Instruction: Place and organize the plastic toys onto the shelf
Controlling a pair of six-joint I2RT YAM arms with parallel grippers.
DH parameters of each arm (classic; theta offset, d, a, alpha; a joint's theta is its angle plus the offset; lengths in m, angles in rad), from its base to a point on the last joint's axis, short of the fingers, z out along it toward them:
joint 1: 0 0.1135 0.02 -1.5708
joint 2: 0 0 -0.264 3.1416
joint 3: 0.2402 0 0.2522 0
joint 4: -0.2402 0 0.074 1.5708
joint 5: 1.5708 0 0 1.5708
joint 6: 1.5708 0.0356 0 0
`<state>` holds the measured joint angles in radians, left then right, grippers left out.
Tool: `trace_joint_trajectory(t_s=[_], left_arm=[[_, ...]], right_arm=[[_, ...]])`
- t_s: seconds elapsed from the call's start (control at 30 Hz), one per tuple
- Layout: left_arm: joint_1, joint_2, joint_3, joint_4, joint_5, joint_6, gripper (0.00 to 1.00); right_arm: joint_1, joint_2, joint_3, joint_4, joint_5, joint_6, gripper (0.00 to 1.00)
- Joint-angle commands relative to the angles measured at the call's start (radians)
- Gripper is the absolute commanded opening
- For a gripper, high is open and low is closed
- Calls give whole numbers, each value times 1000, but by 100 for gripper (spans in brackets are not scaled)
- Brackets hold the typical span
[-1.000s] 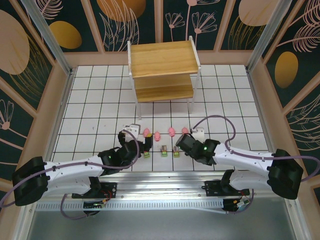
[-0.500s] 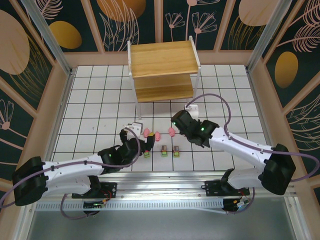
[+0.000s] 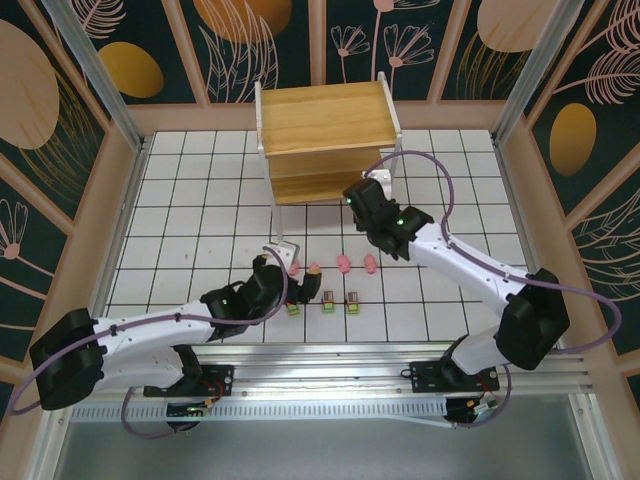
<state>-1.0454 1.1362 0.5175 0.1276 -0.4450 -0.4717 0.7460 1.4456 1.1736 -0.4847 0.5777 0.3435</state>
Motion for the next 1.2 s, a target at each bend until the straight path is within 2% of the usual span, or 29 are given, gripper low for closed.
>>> trace_joint_trajectory(t_s=[0.0,0.43,1.17], left_arm=[[25,-29,-11,12,60,13,99],[47,-78,-47,-2,52,-7,98],[51,-117,-79,-8,26,-18,99]], right_arm=[[-29,31,52,45,-2,-75,12],[-77,133,127,119,-25,-136,12],[-110,197,146,172,-42,-97,13]])
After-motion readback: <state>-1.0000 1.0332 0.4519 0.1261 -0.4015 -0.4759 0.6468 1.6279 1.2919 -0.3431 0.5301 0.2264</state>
